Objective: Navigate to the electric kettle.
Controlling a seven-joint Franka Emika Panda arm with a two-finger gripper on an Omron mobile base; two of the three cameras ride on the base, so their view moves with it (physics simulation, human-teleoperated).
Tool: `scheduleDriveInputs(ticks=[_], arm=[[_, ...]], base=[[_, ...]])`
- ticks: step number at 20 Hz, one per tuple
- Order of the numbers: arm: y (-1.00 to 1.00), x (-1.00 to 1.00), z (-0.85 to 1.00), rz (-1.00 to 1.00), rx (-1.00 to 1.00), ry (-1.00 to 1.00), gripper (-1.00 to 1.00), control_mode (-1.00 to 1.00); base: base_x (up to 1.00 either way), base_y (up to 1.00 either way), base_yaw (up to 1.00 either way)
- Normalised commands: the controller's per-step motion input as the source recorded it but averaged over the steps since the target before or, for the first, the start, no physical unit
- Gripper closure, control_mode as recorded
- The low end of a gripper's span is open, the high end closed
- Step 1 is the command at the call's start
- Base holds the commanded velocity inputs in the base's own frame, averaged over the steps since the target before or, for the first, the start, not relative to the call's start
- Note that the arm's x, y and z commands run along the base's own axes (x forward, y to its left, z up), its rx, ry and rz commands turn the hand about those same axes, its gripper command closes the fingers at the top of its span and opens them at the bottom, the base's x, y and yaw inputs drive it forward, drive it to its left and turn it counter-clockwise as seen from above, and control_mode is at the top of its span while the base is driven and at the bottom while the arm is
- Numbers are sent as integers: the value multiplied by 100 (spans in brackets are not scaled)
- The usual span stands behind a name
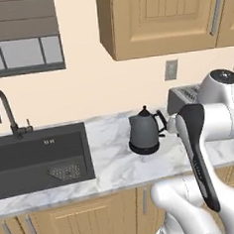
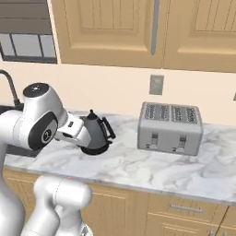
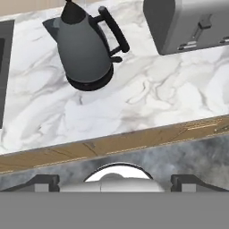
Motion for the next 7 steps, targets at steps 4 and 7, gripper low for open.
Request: scheduleDriveInputs(ticks=[4, 7], arm=[[0, 0, 0, 0, 0, 0, -100, 100], [0, 0, 0, 0, 0, 0, -100, 100]], base=[[62, -34, 0], [100, 11, 0]])
